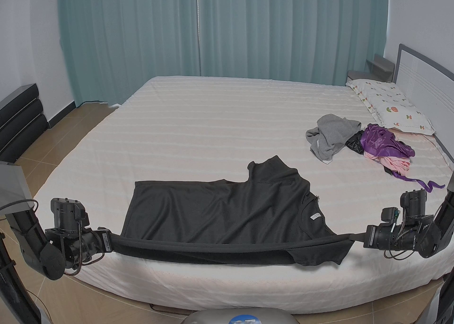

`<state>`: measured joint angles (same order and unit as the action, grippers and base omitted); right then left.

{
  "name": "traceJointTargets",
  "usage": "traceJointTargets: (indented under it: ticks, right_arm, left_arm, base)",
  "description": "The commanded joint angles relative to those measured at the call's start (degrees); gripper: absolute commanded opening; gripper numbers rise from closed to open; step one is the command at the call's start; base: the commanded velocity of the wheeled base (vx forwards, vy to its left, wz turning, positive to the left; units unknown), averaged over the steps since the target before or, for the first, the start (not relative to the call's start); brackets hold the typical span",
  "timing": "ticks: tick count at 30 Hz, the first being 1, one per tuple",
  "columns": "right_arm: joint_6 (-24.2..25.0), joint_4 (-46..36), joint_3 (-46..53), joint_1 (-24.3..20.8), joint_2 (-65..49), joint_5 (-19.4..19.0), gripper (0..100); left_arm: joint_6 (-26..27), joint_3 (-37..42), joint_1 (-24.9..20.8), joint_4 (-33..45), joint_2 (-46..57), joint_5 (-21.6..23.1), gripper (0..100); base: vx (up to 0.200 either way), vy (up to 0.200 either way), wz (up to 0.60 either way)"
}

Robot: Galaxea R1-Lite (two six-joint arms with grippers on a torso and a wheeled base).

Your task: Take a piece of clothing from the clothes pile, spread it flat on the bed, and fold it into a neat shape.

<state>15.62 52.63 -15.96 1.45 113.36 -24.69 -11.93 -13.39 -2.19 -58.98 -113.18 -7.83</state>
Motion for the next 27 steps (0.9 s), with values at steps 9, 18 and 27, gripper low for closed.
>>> traceJointTargets:
  ticks: [9,18,27]
  right_arm:
    - [0.1,-7.2,-10.1,-0.6,5.8,0.0,0]
    - [1.6,-8.6,-14.5,-1.5,8.7,0.1,0]
    - [4.0,-9.4,-19.4,-3.6,13.6,1.1,0]
  left_arm:
    - [-0.7,-5.3,-0.2,-0.1,-6.3,-0.2,0]
    - [-2.7,-9.9,-0.3,-0.1,-10.8,-0.2,0]
    - [-5.6,-15.1,-1.1,-0.1,-16.5,-0.2,0]
  base:
    - [0.000,0.000,0.00]
    - [0.000,0.000,0.00]
    - [0.000,0.000,0.00]
